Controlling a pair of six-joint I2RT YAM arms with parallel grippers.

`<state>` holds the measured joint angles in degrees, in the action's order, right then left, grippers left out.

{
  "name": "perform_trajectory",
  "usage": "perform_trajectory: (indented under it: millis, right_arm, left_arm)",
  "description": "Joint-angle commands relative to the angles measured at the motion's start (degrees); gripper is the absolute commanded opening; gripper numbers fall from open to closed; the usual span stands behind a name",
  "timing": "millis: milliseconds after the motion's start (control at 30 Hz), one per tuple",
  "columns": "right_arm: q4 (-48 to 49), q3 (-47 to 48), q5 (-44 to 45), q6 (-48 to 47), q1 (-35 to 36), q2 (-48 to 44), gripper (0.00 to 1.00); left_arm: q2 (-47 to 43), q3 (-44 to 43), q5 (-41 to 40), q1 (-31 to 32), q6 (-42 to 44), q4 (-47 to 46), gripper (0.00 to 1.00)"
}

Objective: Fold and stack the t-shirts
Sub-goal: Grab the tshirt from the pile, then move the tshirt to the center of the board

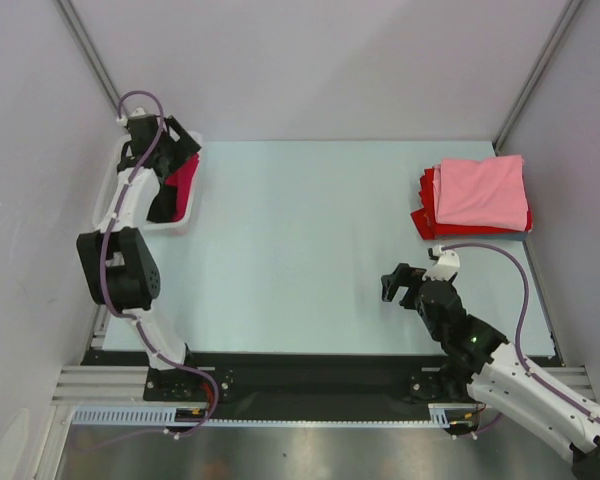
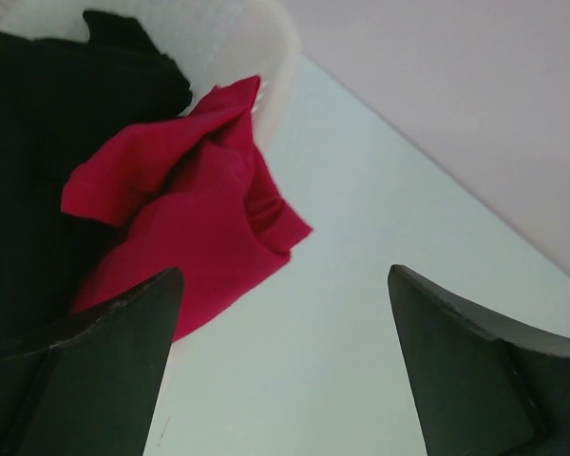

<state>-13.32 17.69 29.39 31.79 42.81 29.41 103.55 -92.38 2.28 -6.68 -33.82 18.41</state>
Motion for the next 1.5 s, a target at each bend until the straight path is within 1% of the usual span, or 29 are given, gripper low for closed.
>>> perform_trajectory:
  millis: [0, 133, 233, 267, 333, 367, 400, 433, 533, 567, 667, 733, 833, 900, 933, 967, 1033, 1067, 1133, 1167, 1233, 1267, 1300, 1367, 1400, 1433, 1467]
  right_arm:
    - [2.77, 0.32, 0.23, -0.77, 0.17, 0.82, 1.00]
    - [3.21, 0.50, -0.03, -0.94, 0.17, 1.61, 1.00]
    - [3.13, 0.68, 0.32, -0.94, 0.26, 1.79, 1.00]
    - [3.04, 0.68, 0.32, -0.77, 0.26, 1.71, 1.00]
    - [2.86, 0.68, 0.41, -0.85, 0.26, 1.44, 1.00]
    - [2.86, 0.59, 0.41, -0.85, 0.26, 1.44, 1.00]
    - [2.78, 0.59, 0.50, -0.85, 0.26, 1.44, 1.00]
    - [2.86, 0.59, 0.50, -0.68, 0.26, 1.27, 1.00]
    - [2.78, 0.59, 0.41, -0.76, 0.35, 1.27, 1.00]
    - [2.77, 0.59, 0.32, -0.77, 0.35, 1.35, 0.99]
    - [2.95, 0.59, 0.32, -0.85, 0.26, 1.35, 1.00]
    - [2.86, 0.59, 0.23, -0.85, 0.26, 1.27, 1.00]
    - [2.69, 0.68, 0.15, -0.76, 0.26, 1.27, 1.00]
    - [2.60, 0.68, 0.23, -0.68, 0.35, 1.09, 1.00]
    - [2.60, 0.68, 0.58, -0.68, 0.35, 1.09, 1.00]
    - [2.51, 0.59, 0.58, -0.50, 0.35, 1.09, 1.00]
    - [2.42, 0.68, 0.85, -0.50, 0.35, 1.00, 1.00]
    - [2.42, 0.59, 0.85, -0.41, 0.35, 0.91, 1.00]
    - [2.25, 0.68, 1.11, -0.41, 0.35, 0.91, 1.00]
    - [2.16, 0.68, 1.20, -0.15, 0.26, 0.83, 1.00]
    - [1.55, 0.76, 1.90, 0.11, 0.35, 0.56, 1.00]
    - [1.28, 0.85, 2.16, 0.55, 0.35, 0.39, 1.00]
    - [1.02, 0.85, 2.43, 0.73, 0.35, 0.13, 1.00]
    - [0.40, 0.85, 3.31, 1.34, 0.26, -0.66, 1.00]
    - [0.05, 0.85, 4.09, 1.52, 0.26, -1.02, 1.00]
    - [-0.73, 0.94, 4.45, 1.87, 0.26, -1.28, 1.00]
    - [-1.00, 0.94, 4.71, 2.05, 0.17, -2.07, 1.00]
  left_arm:
    - [1.82, -4.21, 0.18, -0.35, 0.95, -0.22, 0.95]
    - [6.12, -5.97, -0.17, -0.44, 0.34, 0.04, 0.89]
    - [9.90, -7.46, 0.52, -0.44, 0.07, -0.04, 0.82]
    - [10.62, -7.73, 0.79, -0.35, 0.16, 0.04, 0.71]
    - [10.98, -7.56, 1.49, -0.35, 0.34, -0.04, 0.55]
    - [10.28, -6.25, 1.50, -0.44, 0.34, -0.22, 0.42]
    - [9.31, -5.19, 1.58, -0.44, 0.34, -1.87, 0.34]
    - [6.96, -2.92, 1.41, -0.44, 0.42, -2.67, 0.19]
    - [2.99, -0.70, 0.62, -0.35, 0.95, -4.00, 0.05]
    - [0.45, 0.09, 0.27, -0.35, 1.13, -4.00, 0.00]
    - [-4.04, 1.58, 0.44, -0.27, 1.30, -4.00, 0.00]
    - [-8.79, 1.94, 1.14, -0.35, 1.13, -3.83, 0.00]
    - [-15.55, 2.29, 2.98, -0.35, -1.41, -3.91, 0.00]
    - [-18.19, 1.59, 5.70, -0.35, -3.25, -4.00, 0.00]
    - [-20.90, 1.24, 9.54, -0.35, -4.22, -3.91, 0.00]
    - [-22.23, 1.32, 11.32, 0.34, -5.63, -4.09, 0.00]
    - [-26.70, 1.85, 13.44, 3.14, -7.13, -5.66, 0.00]
    - [-28.21, 1.59, 12.40, 8.38, -6.79, -5.93, 0.00]
    - [-30.15, 0.89, 10.03, 13.86, -5.21, -6.55, 0.00]
    - [-31.29, -0.33, 9.24, 18.58, -5.03, -6.90, 0.00]
    - [-31.39, -1.48, 11.15, 21.69, -6.33, -8.83, 0.00]
    - [-31.39, -1.84, 14.47, 23.71, -7.30, -10.05, 0.00]
    - [-31.13, -1.84, 15.98, 24.08, -9.31, -12.76, 0.00]
    - [-30.95, -0.62, 18.45, 24.34, -10.91, -14.02, 0.00]
    - [-31.12, 0.43, 17.94, 24.34, -10.91, -14.11, 0.00]
    - [-31.47, 2.01, 17.06, 24.34, -10.48, -13.93, 0.00]
    - [-32.17, 7.16, 15.92, 24.34, -10.21, -13.76, 0.01]
